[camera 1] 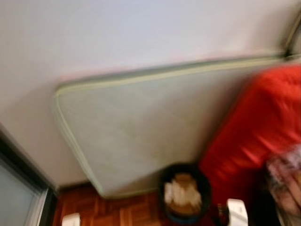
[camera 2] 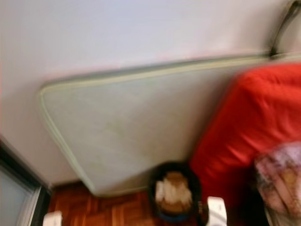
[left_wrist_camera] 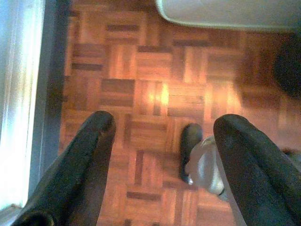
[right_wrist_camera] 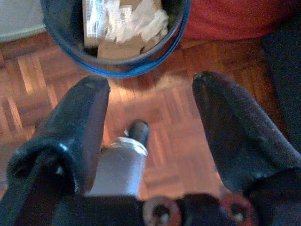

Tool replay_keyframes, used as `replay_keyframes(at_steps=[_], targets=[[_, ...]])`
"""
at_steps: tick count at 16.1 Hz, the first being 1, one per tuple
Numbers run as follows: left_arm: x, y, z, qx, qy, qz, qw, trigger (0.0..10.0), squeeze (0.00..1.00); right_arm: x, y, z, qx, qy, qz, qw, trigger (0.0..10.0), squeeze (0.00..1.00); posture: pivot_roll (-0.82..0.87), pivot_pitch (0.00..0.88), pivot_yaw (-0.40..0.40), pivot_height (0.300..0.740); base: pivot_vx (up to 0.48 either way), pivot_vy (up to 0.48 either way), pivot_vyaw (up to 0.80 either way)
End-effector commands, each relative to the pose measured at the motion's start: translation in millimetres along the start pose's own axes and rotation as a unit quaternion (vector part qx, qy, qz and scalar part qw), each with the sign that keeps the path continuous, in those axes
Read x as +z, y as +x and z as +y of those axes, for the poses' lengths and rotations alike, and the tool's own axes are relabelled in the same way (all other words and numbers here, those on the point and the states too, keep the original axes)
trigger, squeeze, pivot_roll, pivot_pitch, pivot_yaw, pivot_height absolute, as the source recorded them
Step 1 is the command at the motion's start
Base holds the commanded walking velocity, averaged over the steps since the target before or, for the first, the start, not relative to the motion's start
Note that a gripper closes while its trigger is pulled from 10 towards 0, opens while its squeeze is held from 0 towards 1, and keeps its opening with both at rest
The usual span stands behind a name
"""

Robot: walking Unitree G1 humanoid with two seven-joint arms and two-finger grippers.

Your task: Clean up the room

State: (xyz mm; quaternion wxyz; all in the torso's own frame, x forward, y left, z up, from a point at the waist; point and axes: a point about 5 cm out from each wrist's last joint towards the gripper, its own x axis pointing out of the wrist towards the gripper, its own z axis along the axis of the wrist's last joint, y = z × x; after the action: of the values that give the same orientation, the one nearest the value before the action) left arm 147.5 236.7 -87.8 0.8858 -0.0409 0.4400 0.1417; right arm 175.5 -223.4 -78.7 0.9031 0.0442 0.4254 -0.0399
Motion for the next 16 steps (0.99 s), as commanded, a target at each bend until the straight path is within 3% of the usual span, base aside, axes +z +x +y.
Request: replay_keyframes(at_steps=[1, 6, 14, 16], targets=[[8, 2.3, -4.3, -0.004, 0.006, -0.011, 1.000, 10.0, 0.00, -7, -1.1, 1.4, 0.002, 0.004, 0.013, 1.000, 10.0, 0.00, -0.03, 0.000, 0.006, 0.740, 0.000, 0.000, 0.00], [9, 2.9, -11.0, -0.011, 0.001, -0.010, 1.000, 10.0, 0.00, -8, -1.3, 0.0, 0.003, 0.003, 0.019, 1.000, 10.0, 0.00, -0.03, 0.000, -0.002, 0.740, 0.000, 0.000, 0.00], [1, 0.1, 5.5, -0.003, 0.010, 0.007, 1.000, 10.0, 0.00, -7, -1.3, -0.9, 0.008, -0.008, 0.025, 1.000, 10.0, 0.00, -0.03, 0.000, -0.007, 0.740, 0.000, 0.000, -0.78], [1, 0.1, 5.9, -0.001, 0.017, 0.008, 1.000, 10.0, 0.00, -8, -1.4, -0.7, 0.009, -0.008, 0.026, 1.000, 10.0, 0.00, -0.03, 0.000, -0.004, 0.740, 0.000, -0.375, -0.76]])
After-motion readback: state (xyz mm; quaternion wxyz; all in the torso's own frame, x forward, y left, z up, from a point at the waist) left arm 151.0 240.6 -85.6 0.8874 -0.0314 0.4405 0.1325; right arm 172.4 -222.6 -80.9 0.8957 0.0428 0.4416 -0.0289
